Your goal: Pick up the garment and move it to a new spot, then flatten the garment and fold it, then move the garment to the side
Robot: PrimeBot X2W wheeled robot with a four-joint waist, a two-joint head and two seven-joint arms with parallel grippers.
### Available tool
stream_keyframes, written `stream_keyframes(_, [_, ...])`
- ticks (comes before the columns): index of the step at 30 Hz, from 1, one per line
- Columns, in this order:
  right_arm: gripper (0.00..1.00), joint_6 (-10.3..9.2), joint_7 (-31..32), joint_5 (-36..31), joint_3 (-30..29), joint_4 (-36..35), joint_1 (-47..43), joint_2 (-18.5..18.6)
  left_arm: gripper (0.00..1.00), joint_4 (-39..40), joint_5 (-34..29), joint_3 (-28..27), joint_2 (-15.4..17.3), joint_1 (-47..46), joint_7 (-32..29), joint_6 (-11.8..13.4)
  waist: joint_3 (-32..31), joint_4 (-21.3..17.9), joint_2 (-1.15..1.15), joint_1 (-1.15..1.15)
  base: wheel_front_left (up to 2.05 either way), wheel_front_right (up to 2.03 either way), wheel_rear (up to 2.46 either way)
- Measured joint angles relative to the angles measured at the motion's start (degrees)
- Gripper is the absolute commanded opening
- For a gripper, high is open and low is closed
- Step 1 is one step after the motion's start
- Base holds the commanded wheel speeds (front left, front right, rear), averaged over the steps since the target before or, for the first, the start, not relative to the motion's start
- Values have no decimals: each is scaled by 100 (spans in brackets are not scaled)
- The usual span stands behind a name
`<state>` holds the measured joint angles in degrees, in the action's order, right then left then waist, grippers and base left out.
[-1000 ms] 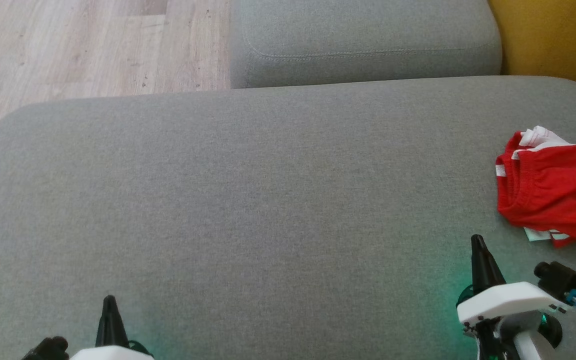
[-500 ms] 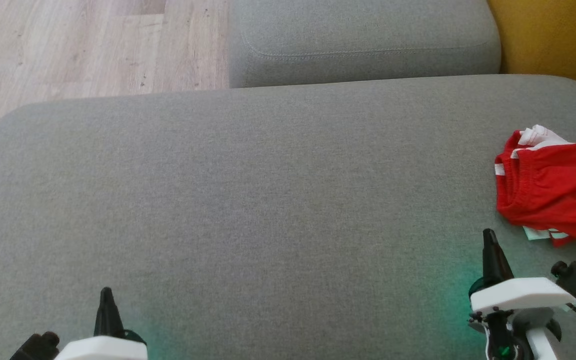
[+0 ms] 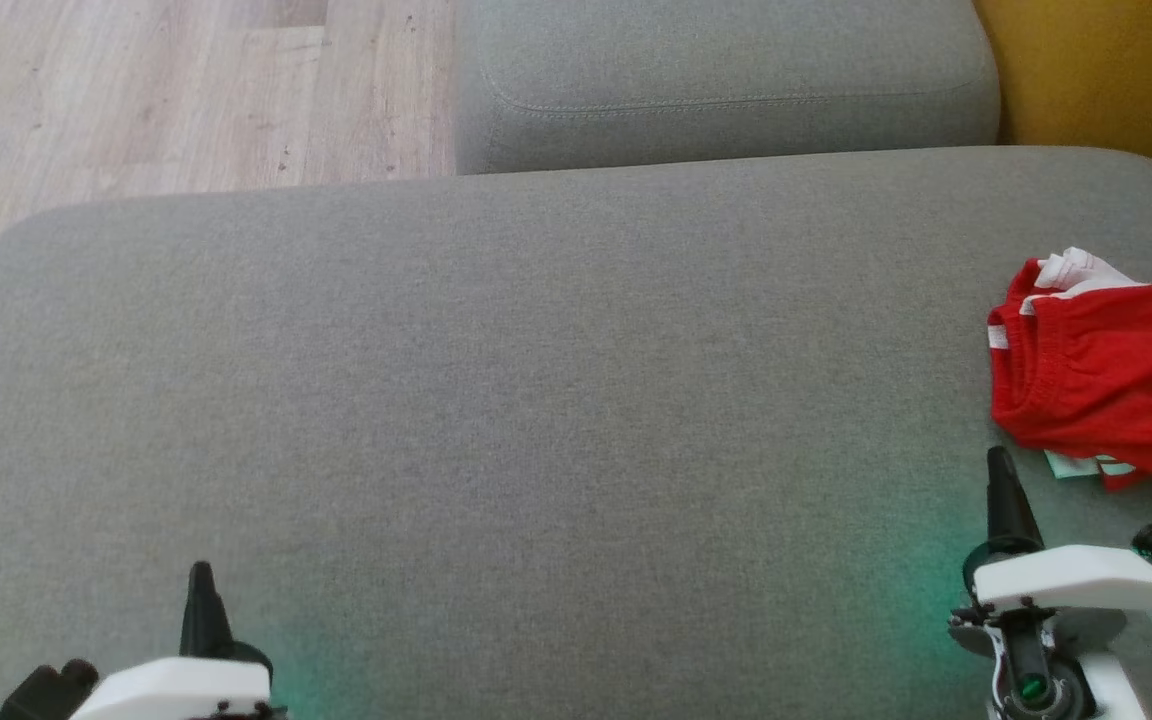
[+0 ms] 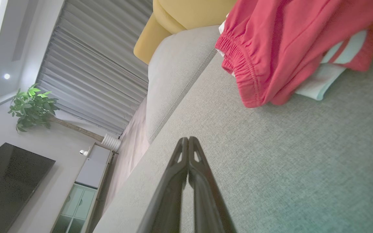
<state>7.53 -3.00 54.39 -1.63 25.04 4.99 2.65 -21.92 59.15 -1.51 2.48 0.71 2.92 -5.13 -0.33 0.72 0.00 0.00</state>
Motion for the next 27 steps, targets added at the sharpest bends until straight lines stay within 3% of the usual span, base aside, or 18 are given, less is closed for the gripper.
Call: stream_keyframes(27, [0, 0, 449, 1781, -276, -408, -2, -1, 0, 272, 1560, -114, 0, -182, -445, -94, 24, -35, 0, 0, 0, 0, 0])
